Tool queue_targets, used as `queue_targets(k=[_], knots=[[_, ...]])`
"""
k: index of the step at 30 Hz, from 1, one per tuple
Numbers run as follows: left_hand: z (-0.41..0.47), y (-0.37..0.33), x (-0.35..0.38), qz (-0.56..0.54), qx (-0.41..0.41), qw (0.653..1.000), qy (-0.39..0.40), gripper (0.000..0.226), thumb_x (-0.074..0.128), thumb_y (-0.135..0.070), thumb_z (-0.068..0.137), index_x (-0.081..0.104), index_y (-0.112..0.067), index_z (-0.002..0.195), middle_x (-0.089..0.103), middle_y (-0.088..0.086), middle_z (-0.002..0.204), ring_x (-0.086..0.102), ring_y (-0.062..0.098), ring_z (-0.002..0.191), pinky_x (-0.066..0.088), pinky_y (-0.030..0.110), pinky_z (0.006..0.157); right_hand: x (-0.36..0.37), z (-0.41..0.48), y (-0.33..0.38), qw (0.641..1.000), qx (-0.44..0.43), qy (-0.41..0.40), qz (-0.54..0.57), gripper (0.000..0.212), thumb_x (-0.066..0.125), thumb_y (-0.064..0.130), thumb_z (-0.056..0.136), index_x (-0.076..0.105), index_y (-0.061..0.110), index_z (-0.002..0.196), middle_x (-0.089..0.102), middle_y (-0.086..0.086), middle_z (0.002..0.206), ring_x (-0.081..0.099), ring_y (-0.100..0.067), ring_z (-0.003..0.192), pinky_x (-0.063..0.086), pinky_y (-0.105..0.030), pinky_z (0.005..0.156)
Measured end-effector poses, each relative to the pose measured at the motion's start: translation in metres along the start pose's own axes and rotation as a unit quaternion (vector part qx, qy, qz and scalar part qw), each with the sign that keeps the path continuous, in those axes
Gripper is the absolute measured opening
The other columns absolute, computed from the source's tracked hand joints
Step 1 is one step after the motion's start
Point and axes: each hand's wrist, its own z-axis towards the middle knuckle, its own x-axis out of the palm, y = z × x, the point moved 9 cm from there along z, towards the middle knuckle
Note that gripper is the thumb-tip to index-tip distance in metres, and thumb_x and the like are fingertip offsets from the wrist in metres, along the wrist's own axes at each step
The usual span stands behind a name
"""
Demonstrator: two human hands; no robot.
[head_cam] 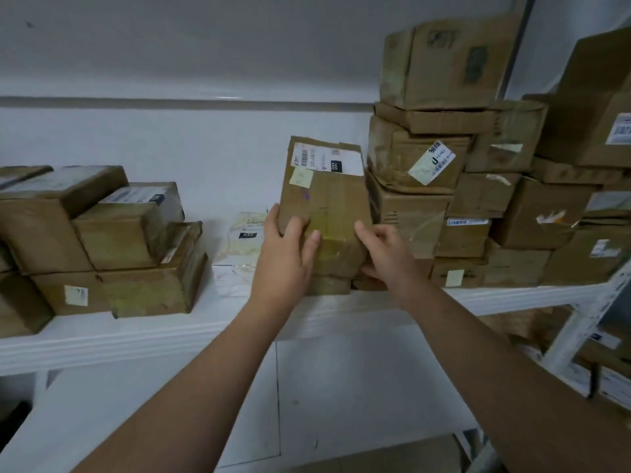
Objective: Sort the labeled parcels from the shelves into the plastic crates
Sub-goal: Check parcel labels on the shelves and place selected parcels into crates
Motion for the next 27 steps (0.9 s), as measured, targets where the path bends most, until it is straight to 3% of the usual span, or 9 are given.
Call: queue_targets(k=[2,4,8,11,13,18,21,25,27], knots=[[-0.018,0.003,-0.004,-0.106,-0.007,0.992,-0.062,0.016,0.046,-0.022,0.099,0.054,-0.012,0.110,0.026,0.012,0.148,0.036,0.002,0.131,0.036,0.023,0.107,-0.003,0.001,-0.008,1.000,0.014,-0.020,0.012,0.039,0.060,0.054,0.086,0.051,0.018,0.100,0.057,0.003,0.099,0.057,-0.017,0.095,0.050,-0.046,0.094],[-0.031,0.012,-0.011,-0.169,-0.024,0.978,-0.118,0.004,0.052,-0.014,0.097,0.050,-0.017,0.096,0.037,0.011,0.135,0.039,-0.012,0.117,0.037,0.008,0.094,0.000,-0.003,-0.012,0.999,0.004,-0.011,0.031,0.040,0.064,0.048,0.085,0.049,0.013,0.099,0.057,0.002,0.092,0.058,-0.018,0.089,0.053,-0.040,0.085],[-0.040,0.034,-0.023,-0.275,-0.101,0.943,-0.159,0.030,0.061,-0.020,0.090,0.032,-0.025,0.087,0.050,0.003,0.110,0.054,0.016,0.108,0.049,0.024,0.085,0.009,-0.012,-0.009,0.998,-0.045,0.009,0.031,0.032,0.069,0.036,0.085,0.048,0.015,0.097,0.060,-0.002,0.097,0.060,-0.014,0.086,0.049,-0.025,0.069],[-0.042,0.038,-0.036,-0.298,-0.122,0.935,-0.151,0.031,0.060,-0.008,0.092,0.034,-0.025,0.094,0.049,-0.005,0.105,0.056,0.006,0.099,0.051,0.016,0.080,0.021,-0.015,-0.004,0.995,-0.076,0.019,0.055,0.033,0.072,0.026,0.084,0.046,0.018,0.101,0.063,-0.005,0.107,0.064,-0.011,0.091,0.050,-0.016,0.064],[-0.045,0.041,-0.046,-0.281,-0.121,0.941,-0.145,0.034,0.060,-0.008,0.091,0.038,-0.028,0.108,0.048,-0.009,0.110,0.053,0.005,0.104,0.050,0.022,0.089,0.032,-0.019,-0.001,0.991,-0.086,0.036,0.101,0.036,0.073,0.017,0.083,0.045,0.022,0.105,0.064,-0.002,0.111,0.066,-0.008,0.095,0.051,-0.013,0.065],[-0.052,0.056,-0.067,-0.293,-0.110,0.944,-0.104,0.049,0.069,-0.037,0.084,0.049,-0.046,0.128,0.050,-0.004,0.132,0.052,0.010,0.123,0.045,0.039,0.104,0.057,-0.031,0.013,0.978,-0.132,0.091,0.135,0.064,0.068,0.008,0.086,0.035,0.021,0.139,0.060,0.006,0.124,0.060,-0.003,0.110,0.052,-0.015,0.084],[-0.056,0.052,-0.084,-0.350,-0.092,0.927,-0.094,0.064,0.077,-0.034,0.078,0.049,-0.035,0.135,0.052,0.001,0.139,0.050,0.016,0.128,0.046,0.038,0.103,0.072,-0.041,0.019,0.972,-0.151,0.118,0.134,0.063,0.066,0.001,0.086,0.037,0.030,0.134,0.061,0.008,0.122,0.062,-0.003,0.109,0.052,-0.018,0.084],[-0.057,0.047,-0.115,-0.282,-0.064,0.950,-0.115,0.068,0.078,-0.044,0.068,0.051,-0.038,0.131,0.046,0.001,0.137,0.050,0.011,0.126,0.043,0.045,0.105,0.088,-0.060,0.013,0.970,-0.126,0.096,0.183,0.063,0.065,-0.003,0.085,0.037,0.026,0.133,0.063,0.011,0.113,0.065,0.005,0.094,0.052,-0.016,0.075],[-0.053,0.043,-0.136,-0.266,-0.041,0.954,-0.132,0.059,0.077,-0.039,0.071,0.054,-0.034,0.125,0.050,0.003,0.131,0.054,0.011,0.120,0.046,0.042,0.102,0.092,-0.065,0.012,0.970,-0.098,0.083,0.207,0.053,0.067,0.003,0.085,0.042,0.023,0.128,0.068,0.004,0.113,0.068,-0.003,0.096,0.057,-0.030,0.080]])
